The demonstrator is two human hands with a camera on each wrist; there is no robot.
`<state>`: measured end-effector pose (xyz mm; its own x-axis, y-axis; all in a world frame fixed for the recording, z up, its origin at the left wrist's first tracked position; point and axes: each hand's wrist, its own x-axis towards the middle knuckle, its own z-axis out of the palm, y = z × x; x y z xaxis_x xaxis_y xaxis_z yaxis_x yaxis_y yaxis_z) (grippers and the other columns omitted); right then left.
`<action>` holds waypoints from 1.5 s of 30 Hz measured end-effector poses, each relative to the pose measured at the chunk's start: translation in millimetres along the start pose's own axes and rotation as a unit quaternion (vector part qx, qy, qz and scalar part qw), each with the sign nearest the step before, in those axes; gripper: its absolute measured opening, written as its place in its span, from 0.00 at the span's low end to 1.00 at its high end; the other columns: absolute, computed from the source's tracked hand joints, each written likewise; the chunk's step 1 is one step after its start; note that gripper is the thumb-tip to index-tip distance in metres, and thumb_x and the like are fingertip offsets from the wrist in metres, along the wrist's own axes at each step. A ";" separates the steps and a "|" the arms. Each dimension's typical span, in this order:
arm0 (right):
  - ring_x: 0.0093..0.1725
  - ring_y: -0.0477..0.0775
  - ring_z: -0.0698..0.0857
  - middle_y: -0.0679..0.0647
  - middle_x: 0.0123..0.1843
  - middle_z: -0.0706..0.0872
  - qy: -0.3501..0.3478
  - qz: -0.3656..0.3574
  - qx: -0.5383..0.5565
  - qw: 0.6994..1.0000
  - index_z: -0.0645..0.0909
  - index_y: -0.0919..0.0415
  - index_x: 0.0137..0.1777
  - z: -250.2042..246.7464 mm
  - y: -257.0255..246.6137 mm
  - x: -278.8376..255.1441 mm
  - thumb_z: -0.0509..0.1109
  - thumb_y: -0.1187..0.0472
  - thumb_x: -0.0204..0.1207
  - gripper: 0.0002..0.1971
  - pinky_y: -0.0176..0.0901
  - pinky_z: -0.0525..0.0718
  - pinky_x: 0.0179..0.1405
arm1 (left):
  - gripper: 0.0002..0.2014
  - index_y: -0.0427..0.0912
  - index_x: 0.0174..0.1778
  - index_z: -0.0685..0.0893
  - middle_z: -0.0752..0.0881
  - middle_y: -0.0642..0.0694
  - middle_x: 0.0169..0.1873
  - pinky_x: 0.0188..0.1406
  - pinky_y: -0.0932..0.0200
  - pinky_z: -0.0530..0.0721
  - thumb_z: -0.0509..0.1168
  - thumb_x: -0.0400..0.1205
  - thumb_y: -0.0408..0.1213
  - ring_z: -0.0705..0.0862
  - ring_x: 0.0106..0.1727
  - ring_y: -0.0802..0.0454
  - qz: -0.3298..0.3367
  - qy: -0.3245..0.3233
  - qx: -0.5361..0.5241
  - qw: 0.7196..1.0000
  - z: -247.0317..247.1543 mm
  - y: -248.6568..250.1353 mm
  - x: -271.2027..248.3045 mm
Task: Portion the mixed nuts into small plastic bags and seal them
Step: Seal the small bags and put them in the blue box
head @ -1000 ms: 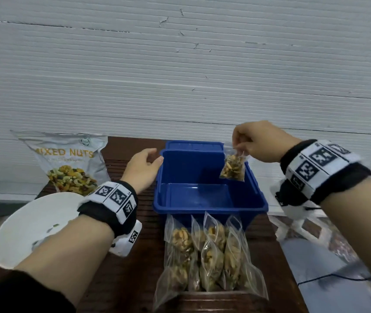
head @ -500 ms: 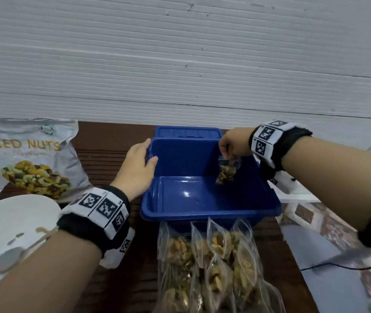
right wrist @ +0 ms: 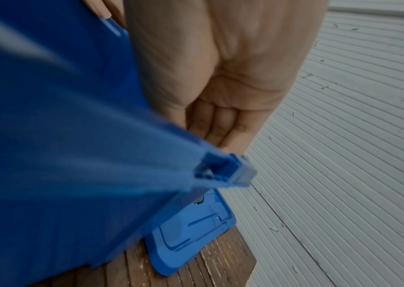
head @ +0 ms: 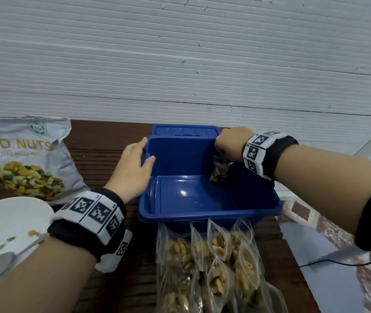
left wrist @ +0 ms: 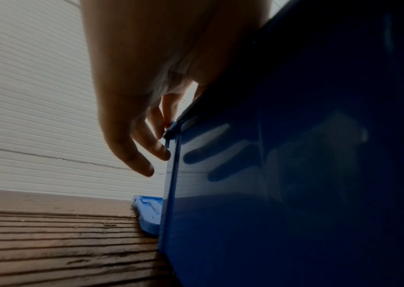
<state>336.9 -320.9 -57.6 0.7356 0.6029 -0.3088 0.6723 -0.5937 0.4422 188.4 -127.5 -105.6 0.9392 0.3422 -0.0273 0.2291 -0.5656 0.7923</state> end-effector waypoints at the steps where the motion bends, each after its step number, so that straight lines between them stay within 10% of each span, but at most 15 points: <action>1: 0.46 0.63 0.82 0.61 0.56 0.83 0.003 0.000 0.010 1.000 0.84 0.61 0.57 -1.1 0.6 -1.5 0.67 0.59 0.79 0.11 0.43 0.76 0.39 | 0.28 0.44 0.84 0.57 0.63 0.47 0.79 0.66 0.68 0.58 0.56 0.88 0.40 0.64 0.78 0.54 -0.001 0.000 0.000 1.000 -0.3 0.8 -0.6; 11: 0.28 0.46 0.85 0.54 0.31 0.87 0.015 0.026 0.362 0.932 0.87 0.62 0.45 -27.3 17.0 -40.8 0.76 0.65 0.72 0.04 0.34 0.85 0.27 | 0.28 0.46 0.81 0.66 0.74 0.44 0.74 0.66 0.54 0.75 0.61 0.85 0.48 0.75 0.70 0.50 -0.013 0.047 -0.014 0.999 -12.5 19.9 -22.8; 16: 0.31 0.45 0.88 0.54 0.36 0.90 0.025 -0.020 0.465 0.885 0.87 0.61 0.43 -41.4 4.5 -92.9 0.76 0.65 0.73 0.02 0.38 0.88 0.33 | 0.17 0.48 0.67 0.79 0.79 0.46 0.65 0.70 0.44 0.75 0.66 0.82 0.44 0.76 0.68 0.47 0.051 0.084 0.023 0.995 -19.7 39.8 -49.6; 24: 0.31 0.39 0.86 0.43 0.32 0.89 -0.018 -0.039 0.430 0.902 0.89 0.58 0.43 -31.6 -47.5 -168.3 0.76 0.58 0.73 0.04 0.33 0.82 0.35 | 0.08 0.55 0.52 0.85 0.85 0.58 0.48 0.40 0.78 0.75 0.67 0.83 0.36 0.81 0.46 0.58 0.156 -0.039 0.037 0.986 -6.4 66.3 -101.8; 30: 0.32 0.40 0.82 0.45 0.31 0.86 0.045 0.052 0.455 0.888 0.87 0.52 0.36 -12.5 -57.9 -191.3 0.76 0.58 0.73 0.05 0.33 0.77 0.34 | 0.19 0.61 0.62 0.84 0.82 0.62 0.62 0.61 0.50 0.81 0.68 0.82 0.32 0.81 0.61 0.54 0.207 -0.207 0.163 0.942 2.4 69.8 -115.8; 40: 0.35 0.36 0.80 0.40 0.32 0.83 0.102 0.058 0.510 0.852 0.87 0.53 0.39 8.6 -68.1 -193.6 0.74 0.61 0.75 0.04 0.30 0.74 0.36 | 0.01 0.51 0.41 0.90 0.86 0.56 0.43 0.54 0.54 0.81 0.74 0.77 0.42 0.81 0.50 0.57 0.248 -0.164 0.164 0.940 17.5 69.1 -114.1; 45: 0.28 0.35 0.80 0.43 0.27 0.84 0.141 0.058 0.557 0.816 0.86 0.55 0.33 10.7 -68.6 -197.2 0.64 0.49 0.82 0.19 0.27 0.69 0.29 | 0.03 0.51 0.44 0.83 0.84 0.58 0.42 0.46 0.72 0.75 0.67 0.83 0.39 0.81 0.46 0.65 0.226 -0.113 0.076 0.965 16.7 68.1 -113.7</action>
<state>146.5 -404.7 -36.1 0.8566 0.5140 -0.0443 0.3735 -0.6771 -0.6341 101.5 -217.4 -58.7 0.9799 -0.1273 0.1537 -0.1975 -0.7286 0.6558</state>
